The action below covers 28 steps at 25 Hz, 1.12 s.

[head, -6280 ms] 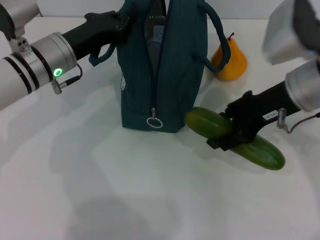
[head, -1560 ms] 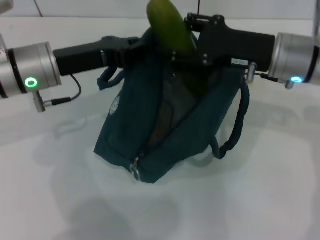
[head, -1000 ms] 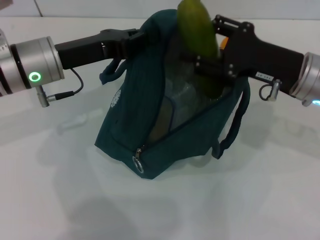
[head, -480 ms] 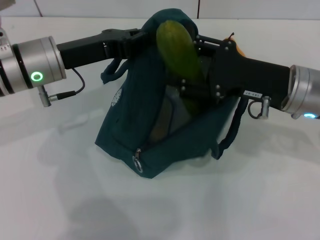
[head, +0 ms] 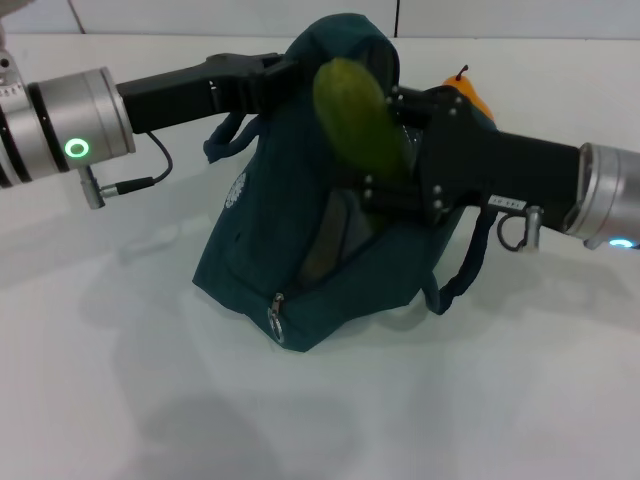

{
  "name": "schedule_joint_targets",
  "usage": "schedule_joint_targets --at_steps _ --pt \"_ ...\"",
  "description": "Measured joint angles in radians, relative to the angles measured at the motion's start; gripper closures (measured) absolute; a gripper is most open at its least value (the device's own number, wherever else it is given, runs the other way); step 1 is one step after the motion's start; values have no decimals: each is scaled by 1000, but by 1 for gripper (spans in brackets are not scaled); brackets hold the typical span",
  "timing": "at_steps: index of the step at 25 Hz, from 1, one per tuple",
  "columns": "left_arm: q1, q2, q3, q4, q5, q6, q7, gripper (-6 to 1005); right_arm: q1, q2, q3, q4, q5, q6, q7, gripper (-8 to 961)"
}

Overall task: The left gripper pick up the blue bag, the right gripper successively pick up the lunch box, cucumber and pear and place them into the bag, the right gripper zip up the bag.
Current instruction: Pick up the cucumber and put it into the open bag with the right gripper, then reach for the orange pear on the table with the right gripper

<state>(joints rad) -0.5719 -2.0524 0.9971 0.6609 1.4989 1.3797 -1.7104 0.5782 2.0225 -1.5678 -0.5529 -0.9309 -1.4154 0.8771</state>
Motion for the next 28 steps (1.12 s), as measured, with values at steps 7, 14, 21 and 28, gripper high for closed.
schedule_joint_targets --at_steps 7,14,21,28 --pt "-5 -4 3 -1 0 -36 0 956 10 4 -19 -12 -5 64 28 324" --pt "-3 -6 1 -1 0 -42 1 956 -17 4 -4 -34 7 73 17 159" --pt "5 -6 1 -1 0 -46 9 955 -167 -1 139 -70 190 -40 -110 147" --pt "2 -6 3 -1 9 -47 14 955 -188 -5 284 33 245 91 -124 155"
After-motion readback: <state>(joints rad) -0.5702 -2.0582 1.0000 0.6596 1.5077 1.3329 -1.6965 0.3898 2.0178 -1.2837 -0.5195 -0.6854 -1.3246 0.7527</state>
